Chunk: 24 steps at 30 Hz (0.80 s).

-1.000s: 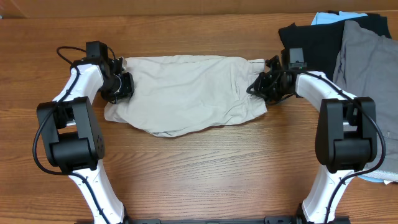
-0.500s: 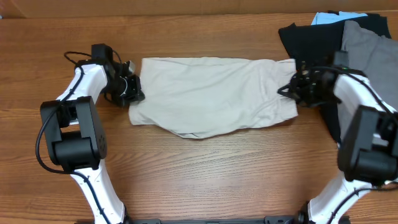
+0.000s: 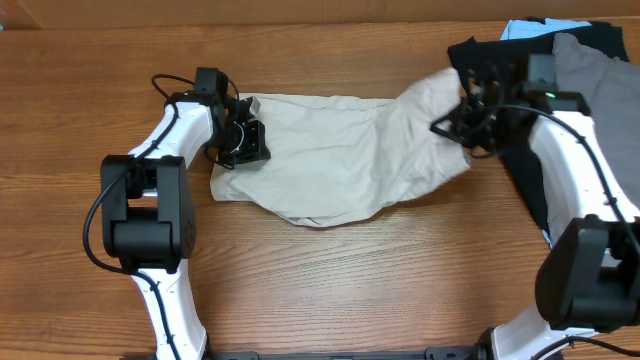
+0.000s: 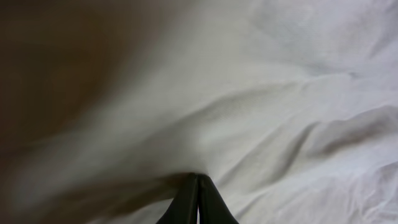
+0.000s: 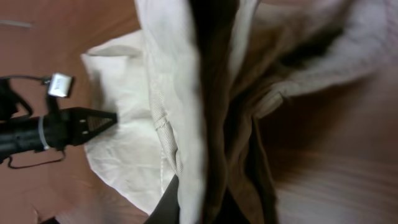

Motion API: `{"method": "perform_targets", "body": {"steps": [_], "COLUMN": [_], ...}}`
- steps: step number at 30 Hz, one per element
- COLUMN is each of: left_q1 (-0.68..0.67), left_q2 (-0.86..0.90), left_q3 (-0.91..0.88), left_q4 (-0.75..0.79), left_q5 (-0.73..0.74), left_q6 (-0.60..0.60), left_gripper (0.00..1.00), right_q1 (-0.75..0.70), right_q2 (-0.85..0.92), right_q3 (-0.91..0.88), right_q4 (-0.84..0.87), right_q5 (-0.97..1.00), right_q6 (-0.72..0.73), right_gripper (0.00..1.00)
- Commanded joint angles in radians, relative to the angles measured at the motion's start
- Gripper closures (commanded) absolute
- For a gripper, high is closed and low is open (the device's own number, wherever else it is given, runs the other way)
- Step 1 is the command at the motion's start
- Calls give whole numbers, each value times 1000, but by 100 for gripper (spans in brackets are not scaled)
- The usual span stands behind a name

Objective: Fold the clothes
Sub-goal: 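Lift the right end and fold it leftward over the left half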

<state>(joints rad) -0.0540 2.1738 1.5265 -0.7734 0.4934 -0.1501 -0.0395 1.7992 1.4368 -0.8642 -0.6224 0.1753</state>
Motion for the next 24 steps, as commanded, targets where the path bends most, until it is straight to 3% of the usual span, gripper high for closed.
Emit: {"method": "perform_targets", "body": {"steps": [1,13,18,24], "left_q1": [-1,-2,22,49], "left_q2": [17,17,16,16], "left_q3": [-13,-13,58,238], "left_q4": [5,21,-87,-314], "left_q5": [-15,-32,-58,-79], "left_q6": [-46,-61,-48,44], "left_gripper": [96,96,96,96], "right_q1": [118,429,389,253], "right_q2": [-47,-46,-60,-70], "right_q3": [46,50,109,237], "right_q4": [56,285,191,-42], "right_q5": [39,188,184,184], "right_q6": [105,335,314,177], "right_gripper": [96,96,96,96]}}
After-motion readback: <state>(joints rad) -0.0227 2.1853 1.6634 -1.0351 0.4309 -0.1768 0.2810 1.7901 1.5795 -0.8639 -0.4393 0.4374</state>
